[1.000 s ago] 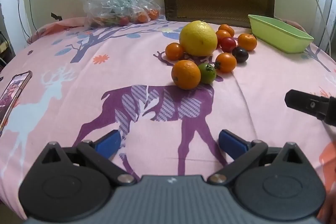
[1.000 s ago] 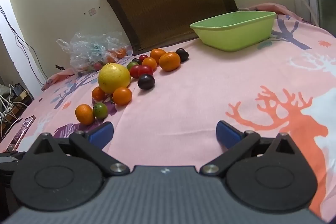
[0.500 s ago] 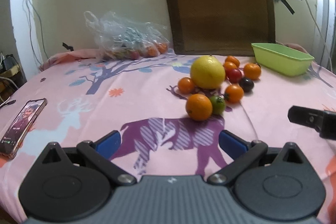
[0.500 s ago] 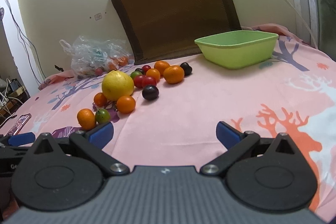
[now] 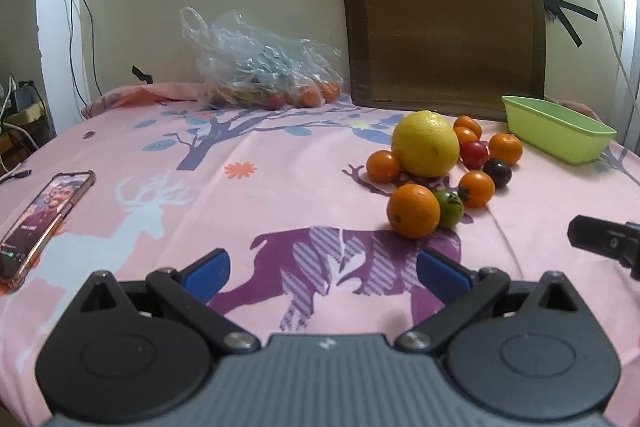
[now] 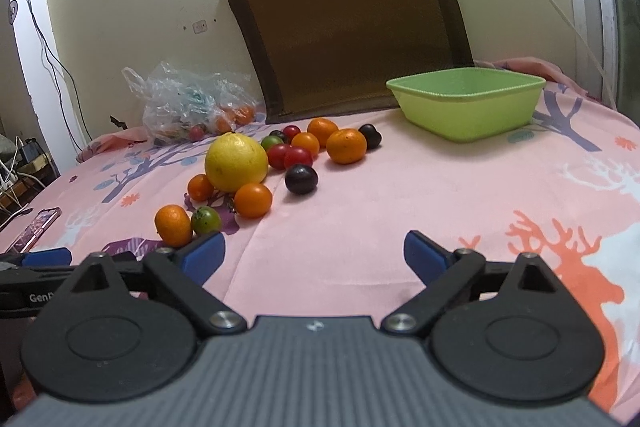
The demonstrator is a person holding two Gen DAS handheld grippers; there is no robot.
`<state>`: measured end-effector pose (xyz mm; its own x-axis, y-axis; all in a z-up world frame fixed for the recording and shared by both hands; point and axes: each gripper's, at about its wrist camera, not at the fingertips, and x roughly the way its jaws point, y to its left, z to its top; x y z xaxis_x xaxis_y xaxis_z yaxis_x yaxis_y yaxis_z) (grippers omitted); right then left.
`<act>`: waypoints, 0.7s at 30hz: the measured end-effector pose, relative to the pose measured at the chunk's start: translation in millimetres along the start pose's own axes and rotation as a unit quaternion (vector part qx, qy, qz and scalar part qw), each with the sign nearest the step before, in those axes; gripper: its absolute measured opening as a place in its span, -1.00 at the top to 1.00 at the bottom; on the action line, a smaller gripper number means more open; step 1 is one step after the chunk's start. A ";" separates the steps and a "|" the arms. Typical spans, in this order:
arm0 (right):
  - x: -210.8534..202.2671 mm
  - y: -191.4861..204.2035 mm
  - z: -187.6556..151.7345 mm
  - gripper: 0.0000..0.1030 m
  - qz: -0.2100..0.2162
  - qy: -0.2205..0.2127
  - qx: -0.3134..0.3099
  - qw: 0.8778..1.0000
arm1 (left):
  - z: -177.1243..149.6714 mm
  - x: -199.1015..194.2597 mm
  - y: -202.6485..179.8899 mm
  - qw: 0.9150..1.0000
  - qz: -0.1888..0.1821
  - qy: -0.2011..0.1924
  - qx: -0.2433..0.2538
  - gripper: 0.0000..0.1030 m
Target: Organize fruits
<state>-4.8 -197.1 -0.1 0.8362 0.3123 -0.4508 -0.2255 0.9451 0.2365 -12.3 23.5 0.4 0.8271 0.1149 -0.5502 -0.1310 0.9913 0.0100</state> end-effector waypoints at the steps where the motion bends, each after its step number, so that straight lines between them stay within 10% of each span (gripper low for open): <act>1: 0.4 0.3 0.1 -0.84 0.000 0.000 -0.001 1.000 | -0.1 -0.4 0.8 1.000 0.002 -0.004 0.000 -1.00; 9: 12.9 1.6 18.2 -0.42 0.021 0.012 -0.009 1.000 | 13.8 0.2 10.5 0.999 0.009 -0.043 0.006 -0.99; 21: 85.8 44.8 76.7 -0.33 0.097 0.042 -0.028 0.994 | 26.7 23.9 43.4 0.995 -0.048 -0.070 -0.046 -0.99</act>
<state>95.3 -135.3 37.8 0.7293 0.4947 -0.4727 -0.4088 0.8690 0.2788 16.4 70.9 9.9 0.9057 0.0350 -0.4224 -0.0922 0.9890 -0.1158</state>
